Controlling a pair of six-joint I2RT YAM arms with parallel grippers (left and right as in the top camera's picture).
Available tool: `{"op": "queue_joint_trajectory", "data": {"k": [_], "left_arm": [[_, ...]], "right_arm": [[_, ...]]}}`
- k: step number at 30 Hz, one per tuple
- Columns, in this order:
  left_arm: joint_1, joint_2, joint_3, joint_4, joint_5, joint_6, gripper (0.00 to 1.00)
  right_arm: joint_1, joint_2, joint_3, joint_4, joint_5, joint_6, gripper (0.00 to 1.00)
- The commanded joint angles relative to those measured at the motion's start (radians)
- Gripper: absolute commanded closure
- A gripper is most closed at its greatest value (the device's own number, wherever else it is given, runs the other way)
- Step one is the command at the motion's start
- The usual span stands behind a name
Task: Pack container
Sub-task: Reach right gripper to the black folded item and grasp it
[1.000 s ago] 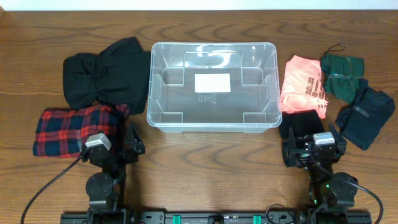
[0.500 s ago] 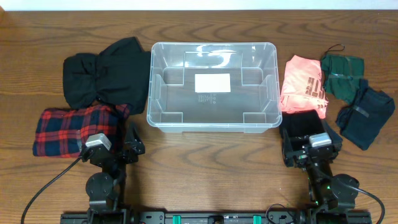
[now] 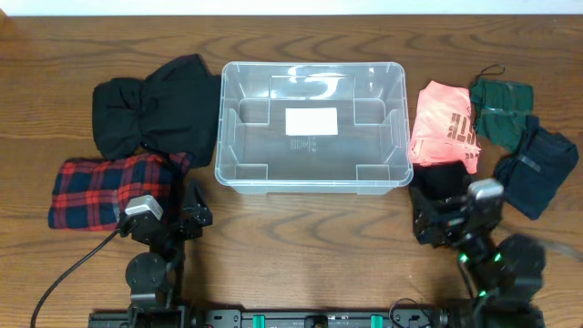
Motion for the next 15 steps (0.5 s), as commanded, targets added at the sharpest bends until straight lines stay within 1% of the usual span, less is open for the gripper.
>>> {"op": "queue_joint_trajectory", "data": {"k": [1,5,7,9,11,15], "left_arm": [[0.005,-0.006,-0.034,-0.012,0.007,0.014,0.02],[0.005,-0.006,-0.034,-0.012,0.007,0.014,0.02],[0.005,-0.006,-0.034,-0.012,0.007,0.014,0.02],[0.005,-0.006,-0.034,-0.012,0.007,0.014,0.02],[0.005,-0.006,-0.034,-0.012,0.007,0.014,0.02],[0.005,-0.006,-0.034,-0.012,0.008,0.014,0.02]], "right_arm": [[-0.007,0.220,0.233,-0.108,0.060,0.027,0.01],[-0.006,0.496,0.539,-0.330,-0.049,0.026,0.01],[-0.007,0.600,0.658,-0.433,-0.064,-0.021,0.01],[-0.022,0.678,0.734,-0.494,-0.031,0.003,0.01],[-0.073,0.760,0.796,-0.554,0.005,0.065,0.01],[-0.219,0.882,0.816,-0.603,-0.002,0.097,0.01]]}}
